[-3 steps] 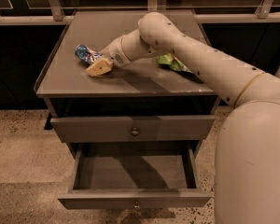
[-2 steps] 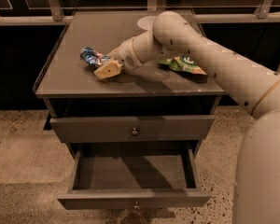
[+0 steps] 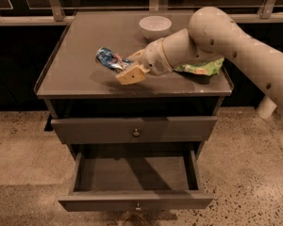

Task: Place redbull can into middle drawer

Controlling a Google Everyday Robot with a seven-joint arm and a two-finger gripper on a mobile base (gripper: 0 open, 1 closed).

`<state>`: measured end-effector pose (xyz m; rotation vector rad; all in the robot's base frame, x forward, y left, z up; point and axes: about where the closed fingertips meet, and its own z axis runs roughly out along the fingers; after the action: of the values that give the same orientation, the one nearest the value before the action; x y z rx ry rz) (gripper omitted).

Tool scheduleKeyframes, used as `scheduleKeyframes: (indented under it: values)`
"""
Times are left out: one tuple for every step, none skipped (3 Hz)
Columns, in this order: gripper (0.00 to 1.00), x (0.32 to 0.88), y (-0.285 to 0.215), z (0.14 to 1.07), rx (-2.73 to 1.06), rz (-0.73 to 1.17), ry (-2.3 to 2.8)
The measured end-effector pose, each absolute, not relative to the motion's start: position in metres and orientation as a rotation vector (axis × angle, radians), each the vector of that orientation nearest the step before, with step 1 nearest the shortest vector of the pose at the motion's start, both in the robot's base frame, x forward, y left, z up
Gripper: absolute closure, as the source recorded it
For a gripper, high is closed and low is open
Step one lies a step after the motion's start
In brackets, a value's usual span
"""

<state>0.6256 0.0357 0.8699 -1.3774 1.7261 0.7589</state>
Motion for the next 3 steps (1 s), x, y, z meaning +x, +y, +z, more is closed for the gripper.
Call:
scheduleKeyframes:
  values:
    - [1.0, 0.586, 0.01, 0.876, -1.339, 0.71, 1.785]
    - [1.0, 0.586, 0.01, 0.876, -1.339, 0.71, 1.785]
    - [1.0, 0.57, 0.009, 0.86, -1.287, 0.716, 1.848]
